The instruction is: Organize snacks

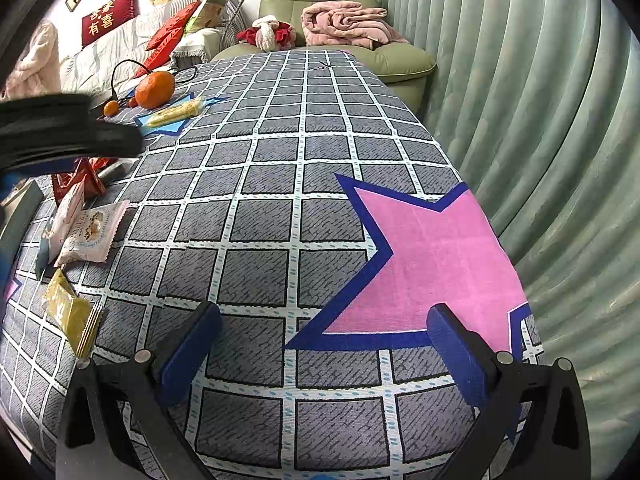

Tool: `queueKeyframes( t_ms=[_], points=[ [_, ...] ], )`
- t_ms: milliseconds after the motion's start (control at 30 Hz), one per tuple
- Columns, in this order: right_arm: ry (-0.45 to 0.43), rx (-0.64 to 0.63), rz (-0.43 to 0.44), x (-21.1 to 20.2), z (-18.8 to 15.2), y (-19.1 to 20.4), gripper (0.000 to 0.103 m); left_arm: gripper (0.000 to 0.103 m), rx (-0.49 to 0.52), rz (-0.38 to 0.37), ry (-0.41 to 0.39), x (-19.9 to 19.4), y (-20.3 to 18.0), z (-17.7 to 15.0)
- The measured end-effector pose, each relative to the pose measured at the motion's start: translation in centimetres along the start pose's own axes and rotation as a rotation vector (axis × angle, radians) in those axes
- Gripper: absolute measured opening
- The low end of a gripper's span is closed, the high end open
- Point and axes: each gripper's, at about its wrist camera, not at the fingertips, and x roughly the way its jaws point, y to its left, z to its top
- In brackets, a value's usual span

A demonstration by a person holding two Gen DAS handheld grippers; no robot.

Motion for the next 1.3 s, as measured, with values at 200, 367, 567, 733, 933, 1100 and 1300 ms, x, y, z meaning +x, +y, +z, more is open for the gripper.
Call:
queueKeyframes(
  t_ms=[200, 367, 567, 733, 933, 1100, 1300],
  points=[
    [0.001, 0.000, 0.000, 0.0, 0.0, 0.0, 0.103, 0.103, -0.149, 0.044, 0.113, 1.7, 8.0, -3.0],
    [0.001, 0.000, 0.000, 0.0, 0.0, 0.0, 0.103, 0.103, -0.199, 0.010, 0.103, 1.4, 10.5, -3.8],
    [0.004, -0.002, 0.003, 0.0, 0.0, 0.0, 0.103, 0.103, -0.127, -0.001, 0.091, 1.8, 10.7, -3.8],
    [0.097, -0.021, 0.030, 0.4, 1.2, 0.3, 0.103, 0.103, -0.125, -0.013, 0.068, 2.0, 11.0, -3.8],
    [0.047, -0.290, 0.260, -2.6, 2.8, 7.9, 0.103, 0.103, -0.101, -0.023, 0.060, 1.9, 11.0, -4.0],
    [0.129, -0.492, 0.309, -0.4, 2.6, 14.4, 0.103, 0.103, -0.075, -0.035, 0.123, 2.0, 10.9, -3.9],
    [0.193, -0.515, 0.315, 0.9, 2.9, 16.5, 0.066, 0.080, 0.041, 0.054, 0.133, 1.6, 9.7, -4.8]
  ],
)
